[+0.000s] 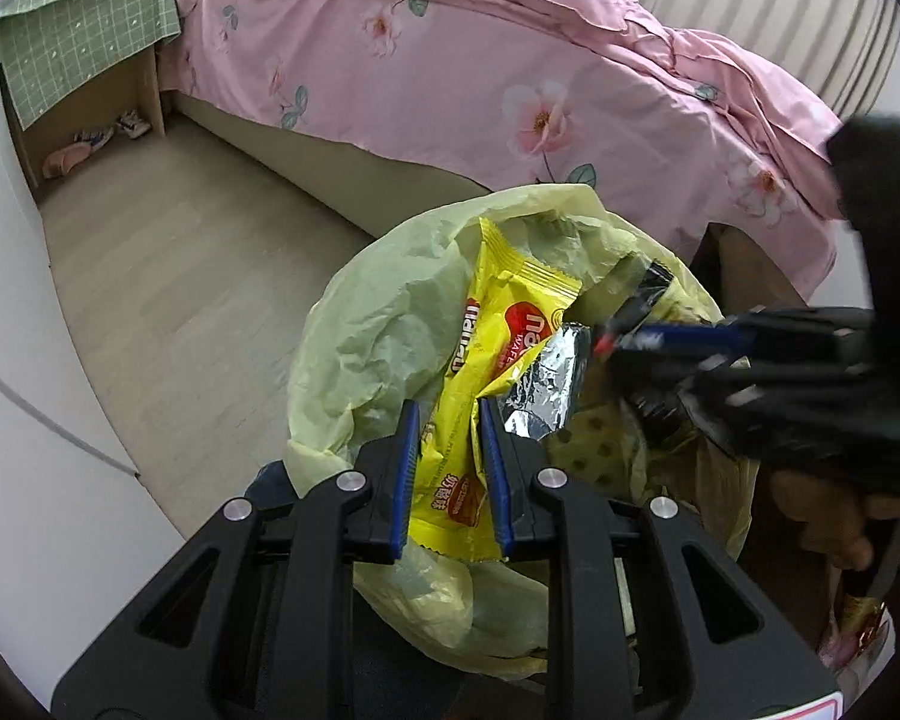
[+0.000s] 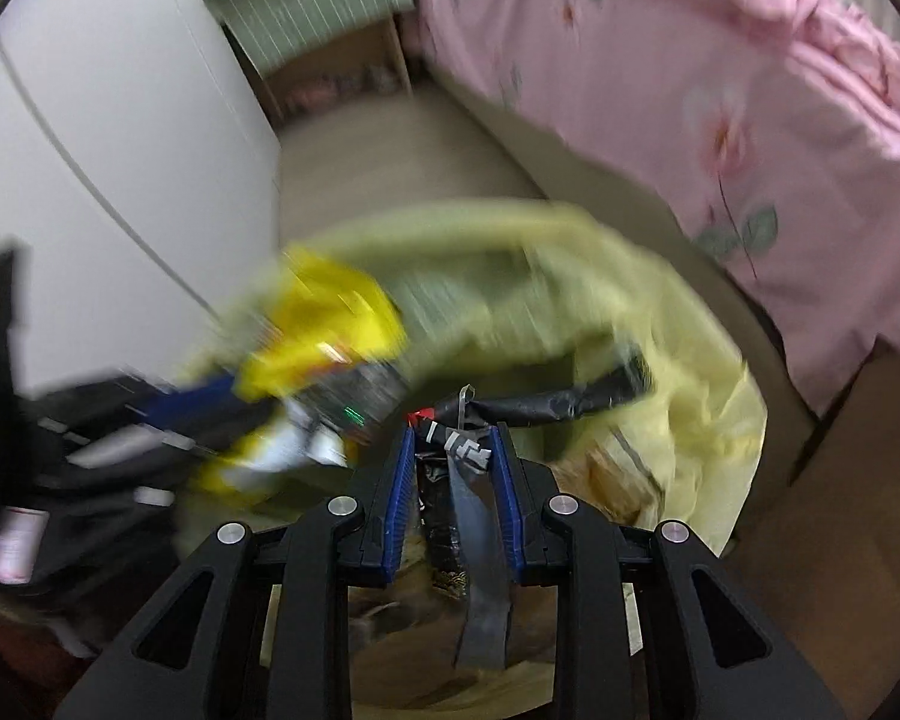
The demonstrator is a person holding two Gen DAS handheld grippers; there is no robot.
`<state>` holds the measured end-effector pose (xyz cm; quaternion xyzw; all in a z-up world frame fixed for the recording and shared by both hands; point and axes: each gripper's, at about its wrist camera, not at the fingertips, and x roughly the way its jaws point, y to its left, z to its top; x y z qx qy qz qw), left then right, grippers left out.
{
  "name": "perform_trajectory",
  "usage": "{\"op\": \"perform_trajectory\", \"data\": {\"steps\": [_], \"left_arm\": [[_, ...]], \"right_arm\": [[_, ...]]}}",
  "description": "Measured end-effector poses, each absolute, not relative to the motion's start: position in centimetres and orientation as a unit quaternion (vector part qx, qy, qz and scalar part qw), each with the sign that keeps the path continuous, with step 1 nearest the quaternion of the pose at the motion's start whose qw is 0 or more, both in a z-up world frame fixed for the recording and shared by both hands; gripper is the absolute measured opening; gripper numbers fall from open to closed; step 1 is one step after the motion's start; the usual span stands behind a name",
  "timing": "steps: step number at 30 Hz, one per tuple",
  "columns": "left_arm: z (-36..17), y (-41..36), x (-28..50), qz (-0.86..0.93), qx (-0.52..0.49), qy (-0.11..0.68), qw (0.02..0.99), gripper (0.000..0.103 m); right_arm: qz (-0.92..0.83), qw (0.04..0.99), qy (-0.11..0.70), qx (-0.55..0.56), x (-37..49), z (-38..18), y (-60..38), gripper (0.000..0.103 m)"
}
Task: Collect trash
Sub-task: 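Open the left tool over the yellow bag while the right tool releases the black wrapper, then move both tools back over the table toward the remaining wrappers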
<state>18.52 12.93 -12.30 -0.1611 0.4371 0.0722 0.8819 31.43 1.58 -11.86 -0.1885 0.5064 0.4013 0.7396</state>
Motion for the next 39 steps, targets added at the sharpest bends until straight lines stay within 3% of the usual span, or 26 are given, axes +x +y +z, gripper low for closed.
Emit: {"op": "perform_trajectory", "data": {"steps": [7,13,19,25,29,34,39], "left_arm": [[-12.5,13.1,18.6,0.063,-0.174,0.434,0.882,0.02],[-11.4,14.1,17.6,0.04,-0.235,0.406,0.882,0.044],[-8.8,13.1,16.5,0.022,-0.239,0.38,0.893,0.065],[-6.2,11.9,14.9,0.021,-0.244,0.359,0.901,0.067],[-4.9,8.5,13.8,-0.002,-0.222,0.359,0.906,0.067],[-4.6,2.5,12.7,-0.069,-0.188,0.372,0.907,0.067],[-4.8,-3.7,11.8,-0.145,-0.139,0.398,0.895,0.067]], "right_arm": [[0.393,0.753,0.501,-0.163,31.2,-12.0,-1.1,0.026],[0.403,0.776,0.467,-0.13,30.1,-9.2,-2.7,0.037],[0.392,0.798,0.444,-0.116,28.3,-4.8,-5.6,0.038],[0.351,0.841,0.405,-0.076,25.6,-0.1,-12.8,0.039],[0.312,0.876,0.362,-0.055,22.2,1.8,-19.0,0.046],[0.262,0.907,0.329,-0.03,17.6,2.0,-26.1,0.057],[0.203,0.924,0.32,-0.055,12.3,1.3,-32.3,0.058]]}}
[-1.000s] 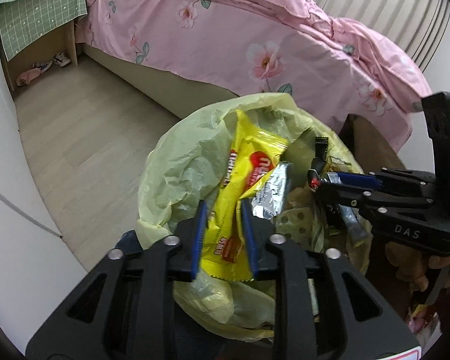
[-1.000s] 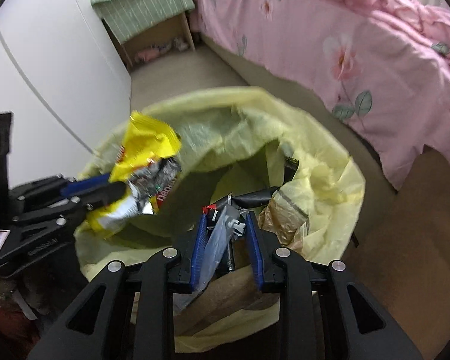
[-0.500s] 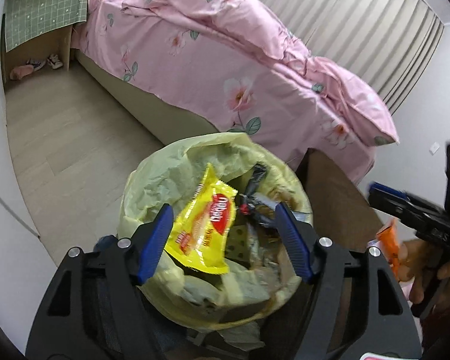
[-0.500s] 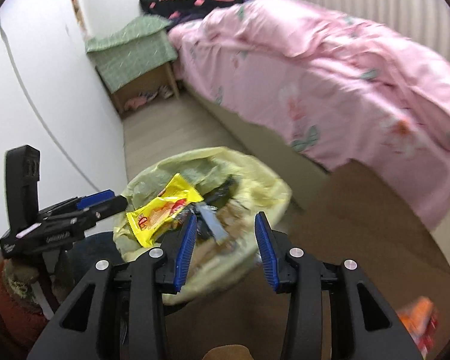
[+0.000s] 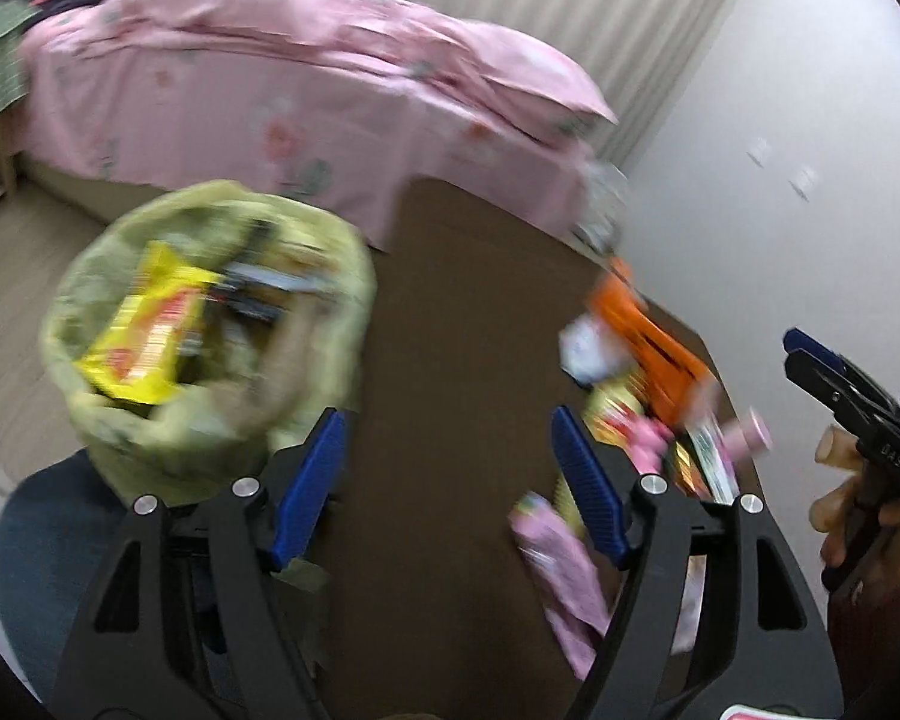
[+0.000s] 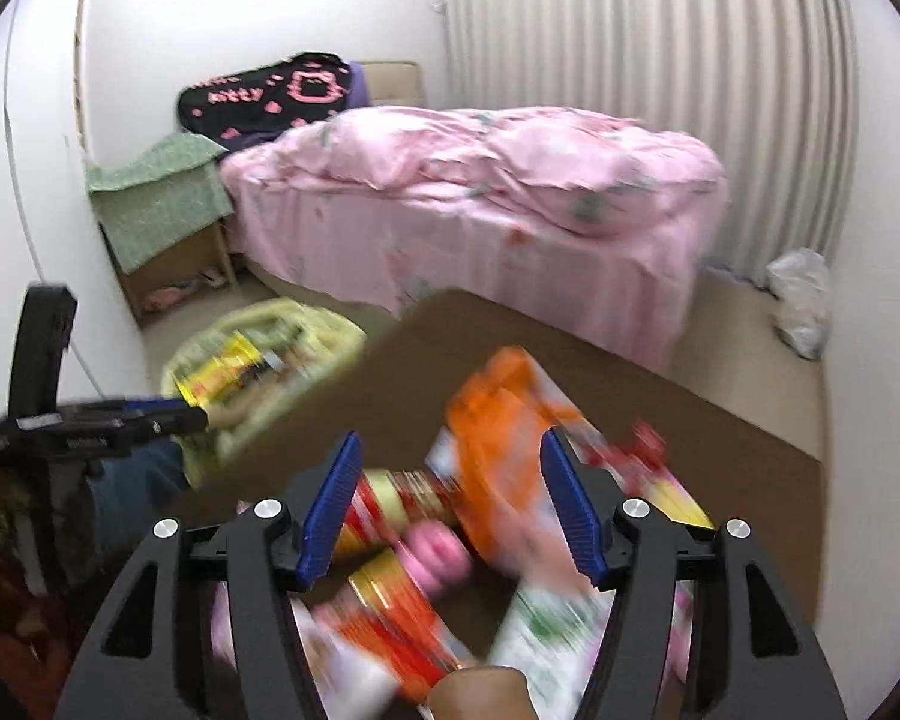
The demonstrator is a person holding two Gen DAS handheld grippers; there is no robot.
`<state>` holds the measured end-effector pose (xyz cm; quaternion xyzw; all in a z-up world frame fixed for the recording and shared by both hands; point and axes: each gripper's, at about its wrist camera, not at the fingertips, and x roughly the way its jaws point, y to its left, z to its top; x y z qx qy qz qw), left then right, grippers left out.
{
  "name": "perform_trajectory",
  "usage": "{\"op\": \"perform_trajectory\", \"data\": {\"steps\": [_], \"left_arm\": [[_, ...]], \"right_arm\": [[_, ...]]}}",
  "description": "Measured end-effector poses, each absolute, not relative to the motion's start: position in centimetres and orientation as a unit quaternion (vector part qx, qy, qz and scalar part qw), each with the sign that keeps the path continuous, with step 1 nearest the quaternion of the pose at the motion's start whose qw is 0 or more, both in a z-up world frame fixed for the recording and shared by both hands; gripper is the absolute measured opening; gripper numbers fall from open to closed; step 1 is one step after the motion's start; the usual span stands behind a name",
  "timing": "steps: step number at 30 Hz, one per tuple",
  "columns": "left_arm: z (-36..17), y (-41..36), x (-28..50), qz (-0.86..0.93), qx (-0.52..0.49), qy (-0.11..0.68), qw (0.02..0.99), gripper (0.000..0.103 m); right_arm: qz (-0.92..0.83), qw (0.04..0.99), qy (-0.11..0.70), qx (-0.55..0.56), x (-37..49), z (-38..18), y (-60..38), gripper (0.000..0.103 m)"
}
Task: Collect trash
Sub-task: 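Move both tools back over the table toward the remaining wrappers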
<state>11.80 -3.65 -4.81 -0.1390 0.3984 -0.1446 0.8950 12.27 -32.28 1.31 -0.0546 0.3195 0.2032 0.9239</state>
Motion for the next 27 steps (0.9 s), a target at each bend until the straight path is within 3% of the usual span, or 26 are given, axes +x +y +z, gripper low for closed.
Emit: {"op": "perform_trajectory", "data": {"steps": [13,22,27], "left_arm": [[-5.5,-14.8,13.1,-0.24,-0.007,0.418,0.876,0.065],[-6.0,-13.1,10.3,-0.209,-0.007,0.431,0.878,0.065],[-6.6,-9.1,8.8,-0.183,-0.038,0.449,0.874,0.065]], "right_arm": [[0.095,0.936,0.336,-0.053,6.1,-4.9,-39.6,0.058],[0.155,0.918,0.365,0.034,5.9,-7.2,-37.9,0.058],[0.231,0.903,0.361,0.007,4.7,-7.3,-33.2,0.058]]}}
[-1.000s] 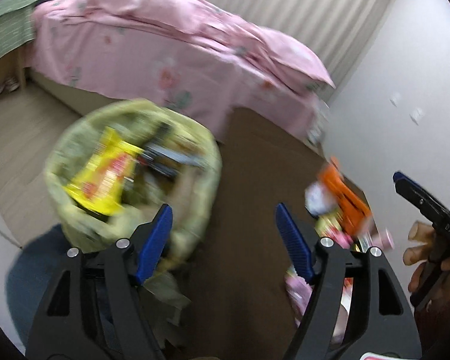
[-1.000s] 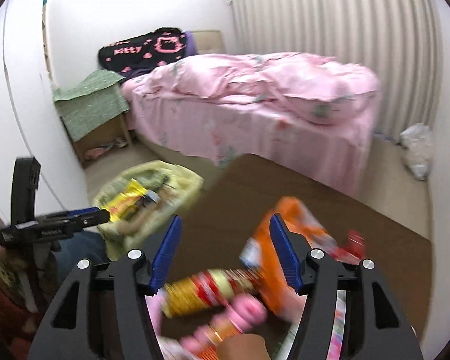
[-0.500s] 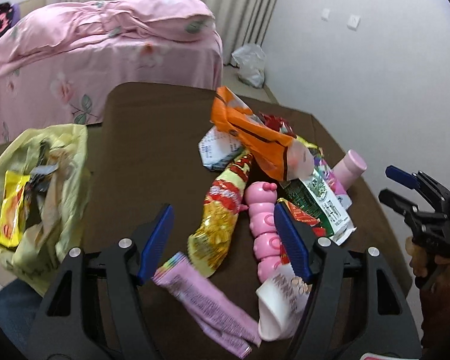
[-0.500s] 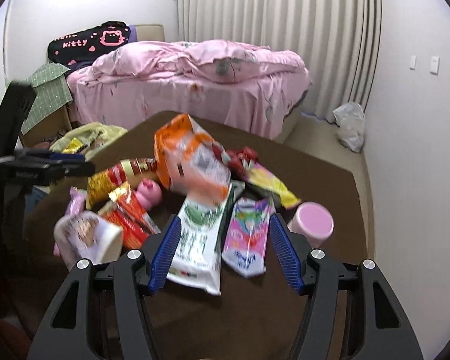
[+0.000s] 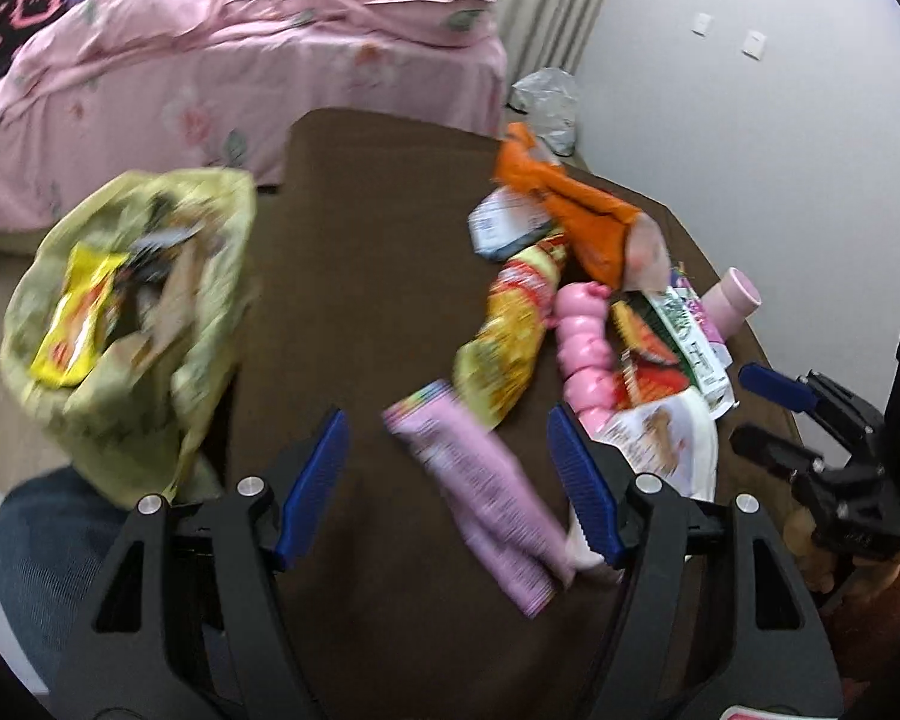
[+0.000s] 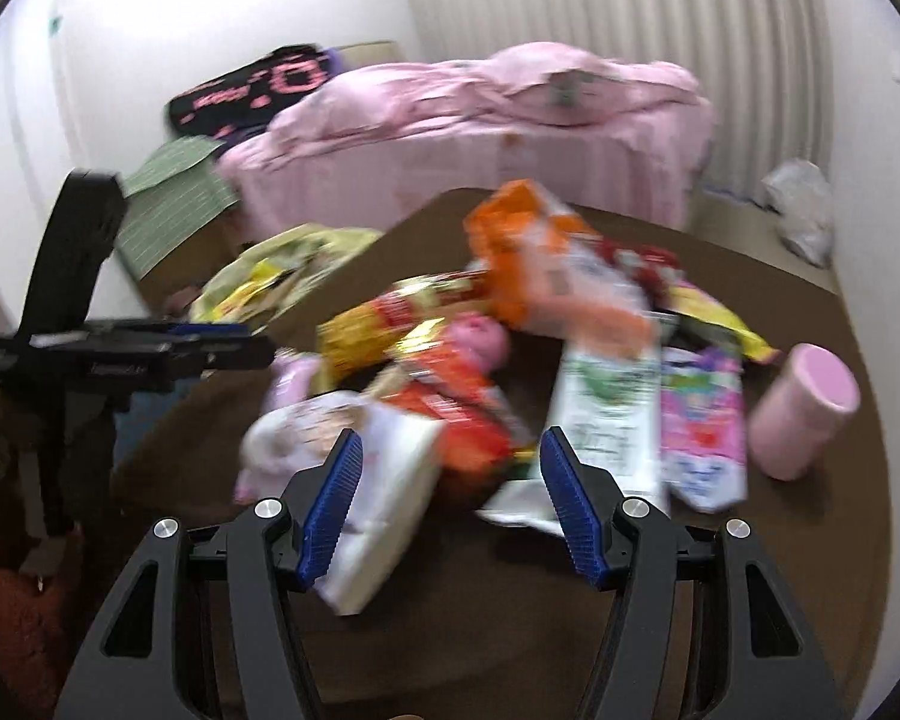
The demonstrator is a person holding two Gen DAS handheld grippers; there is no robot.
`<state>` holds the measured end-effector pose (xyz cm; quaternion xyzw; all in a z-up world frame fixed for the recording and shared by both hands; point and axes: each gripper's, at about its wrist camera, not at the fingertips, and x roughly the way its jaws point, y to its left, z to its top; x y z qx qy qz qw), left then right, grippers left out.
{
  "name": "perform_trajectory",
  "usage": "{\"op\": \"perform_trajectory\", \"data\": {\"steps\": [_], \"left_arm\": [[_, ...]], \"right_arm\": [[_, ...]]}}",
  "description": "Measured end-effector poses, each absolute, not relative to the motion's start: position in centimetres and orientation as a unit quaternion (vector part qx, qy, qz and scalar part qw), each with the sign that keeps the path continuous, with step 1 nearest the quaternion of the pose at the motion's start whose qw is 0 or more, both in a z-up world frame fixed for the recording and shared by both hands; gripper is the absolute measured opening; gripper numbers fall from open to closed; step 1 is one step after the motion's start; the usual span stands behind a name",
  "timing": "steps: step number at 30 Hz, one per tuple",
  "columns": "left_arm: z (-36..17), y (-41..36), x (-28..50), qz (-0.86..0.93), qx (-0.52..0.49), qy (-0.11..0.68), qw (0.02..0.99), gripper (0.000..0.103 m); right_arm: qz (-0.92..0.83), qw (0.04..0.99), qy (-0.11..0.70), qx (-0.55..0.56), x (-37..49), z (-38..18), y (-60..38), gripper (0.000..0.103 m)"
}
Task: Collect trash
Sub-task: 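Move both tools back over the table toward the remaining wrappers, then grasp the red snack wrapper with the left tool while the right tool grasps the white paper cup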
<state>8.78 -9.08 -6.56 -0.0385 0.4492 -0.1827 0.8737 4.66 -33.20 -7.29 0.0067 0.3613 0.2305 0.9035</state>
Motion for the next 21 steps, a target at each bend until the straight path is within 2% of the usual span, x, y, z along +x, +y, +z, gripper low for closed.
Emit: {"op": "perform_trajectory", "data": {"steps": [4,6,9,10,11,13,21], "left_arm": [[-7.1,-6.9,8.0,-0.176,-0.063,0.458,0.869,0.065],[-7.5,-6.4,7.9,-0.176,-0.079,0.465,0.864,0.065],[-7.9,-6.4,7.7,-0.183,-0.089,0.472,0.858,0.065],[-7.9,-6.6,7.7,-0.185,-0.087,0.472,0.858,0.065],[-7.9,-6.8,7.8,-0.188,-0.085,0.471,0.857,0.065],[-7.9,-7.2,7.9,-0.194,-0.084,0.471,0.856,0.065],[-6.6,-10.2,8.2,-0.231,-0.052,0.46,0.856,0.063]], "right_arm": [[0.252,0.88,0.402,0.02,5.7,-9.1,-31.4,0.058],[0.271,0.87,0.409,0.048,5.4,-10.0,-31.1,0.055],[0.301,0.853,0.417,0.083,5.1,-10.5,-30.9,0.035],[0.312,0.849,0.416,0.093,4.9,-10.4,-31.0,0.012],[0.322,0.846,0.412,0.104,4.5,-10.3,-31.2,0.009],[0.308,0.86,0.392,0.107,3.8,-9.4,-32.0,0.006],[0.243,0.903,0.345,0.086,1.5,-6.0,-36.2,0.005]]}}
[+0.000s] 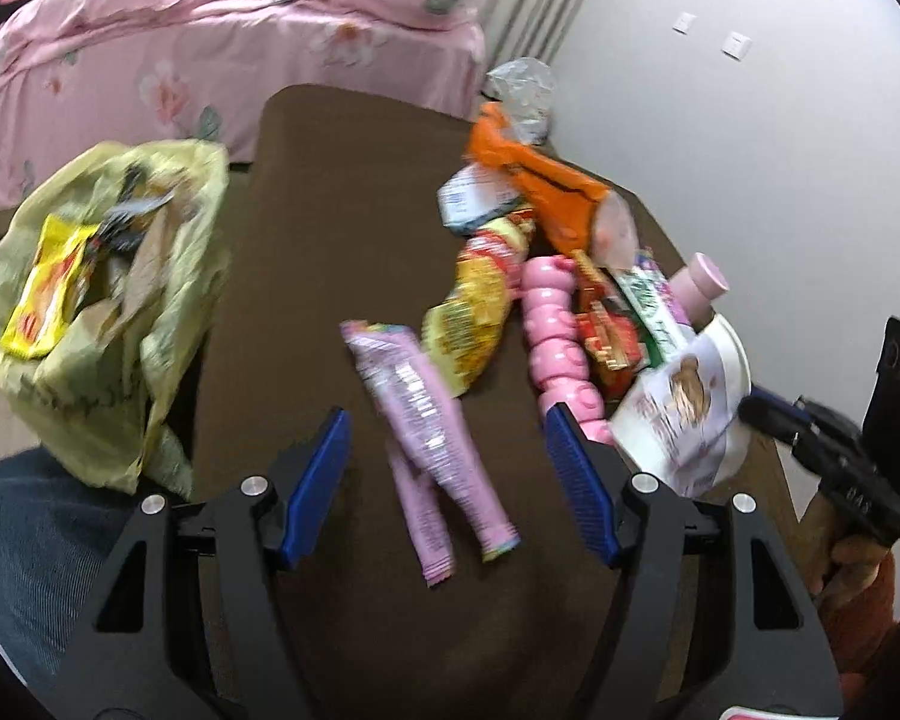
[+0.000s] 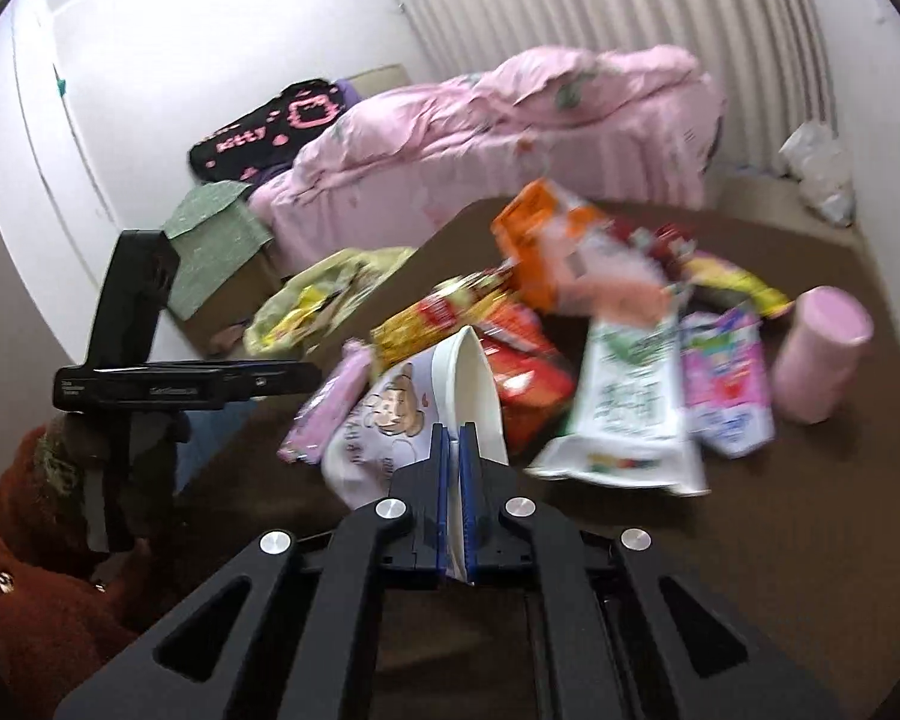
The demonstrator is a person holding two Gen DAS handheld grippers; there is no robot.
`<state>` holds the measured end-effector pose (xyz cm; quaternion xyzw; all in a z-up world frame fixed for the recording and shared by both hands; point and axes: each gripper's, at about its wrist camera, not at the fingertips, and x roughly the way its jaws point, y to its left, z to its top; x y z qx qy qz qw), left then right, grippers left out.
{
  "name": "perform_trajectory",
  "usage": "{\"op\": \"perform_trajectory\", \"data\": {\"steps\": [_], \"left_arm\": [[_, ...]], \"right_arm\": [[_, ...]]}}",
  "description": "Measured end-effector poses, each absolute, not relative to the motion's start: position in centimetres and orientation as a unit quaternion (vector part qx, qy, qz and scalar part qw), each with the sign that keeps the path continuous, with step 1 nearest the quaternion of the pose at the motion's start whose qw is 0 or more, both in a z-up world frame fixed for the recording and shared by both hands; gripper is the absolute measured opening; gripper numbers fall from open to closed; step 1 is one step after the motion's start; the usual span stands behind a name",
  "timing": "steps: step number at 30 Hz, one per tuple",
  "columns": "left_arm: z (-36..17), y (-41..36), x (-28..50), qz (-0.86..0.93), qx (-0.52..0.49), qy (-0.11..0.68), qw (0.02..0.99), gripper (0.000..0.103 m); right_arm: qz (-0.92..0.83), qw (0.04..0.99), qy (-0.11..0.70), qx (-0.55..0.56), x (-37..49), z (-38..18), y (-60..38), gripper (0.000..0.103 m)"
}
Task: Collect trash
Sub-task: 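Grasp the red snack wrapper with the left tool while the right tool grasps the white paper cup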
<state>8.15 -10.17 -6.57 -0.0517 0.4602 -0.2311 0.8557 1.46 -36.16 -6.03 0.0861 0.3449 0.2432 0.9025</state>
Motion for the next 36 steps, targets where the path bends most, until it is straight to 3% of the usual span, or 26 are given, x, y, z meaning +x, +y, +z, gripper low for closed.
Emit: {"op": "perform_trajectory", "data": {"steps": [6,8,11,13,15,33,34,36], "left_arm": [[-5.2,-15.1,9.5,-0.285,-0.02,0.446,0.848,0.063],[-5.2,-17.0,10.2,-0.293,-0.013,0.445,0.846,0.058],[-6.2,-20.0,11.4,-0.29,0.006,0.454,0.843,0.041],[-7.4,-21.1,12.1,-0.288,0.006,0.473,0.832,0.017],[-7.8,-21.2,12.2,-0.286,-0.008,0.476,0.832,0.014],[-3.7,-14.9,7.0,-0.264,-0.04,0.422,0.867,0.012],[-3.6,-14.5,6.9,-0.263,-0.042,0.422,0.867,0.012],[-3.6,-14.0,6.8,-0.259,-0.047,0.423,0.867,0.012]], "right_arm": [[0.16,0.929,0.329,0.061,0.1,-4.5,-40.6,0.005],[0.131,0.936,0.324,0.054,-0.3,-4.3,-41.9,0.005],[0.09,0.944,0.318,0.026,-1.0,-4.0,-42.7,0.005],[0.081,0.944,0.319,0.002,-1.3,-4.1,-42.3,0.005],[0.073,0.943,0.323,-0.036,-1.4,-4.5,-41.2,0.005],[0.18,0.917,0.356,-0.002,-1.0,-6.2,-37.1,0.006],[0.18,0.917,0.357,0.004,-0.9,-6.3,-37.2,0.008],[0.17,0.92,0.354,0.014,-1.0,-6.3,-37.7,0.032]]}}
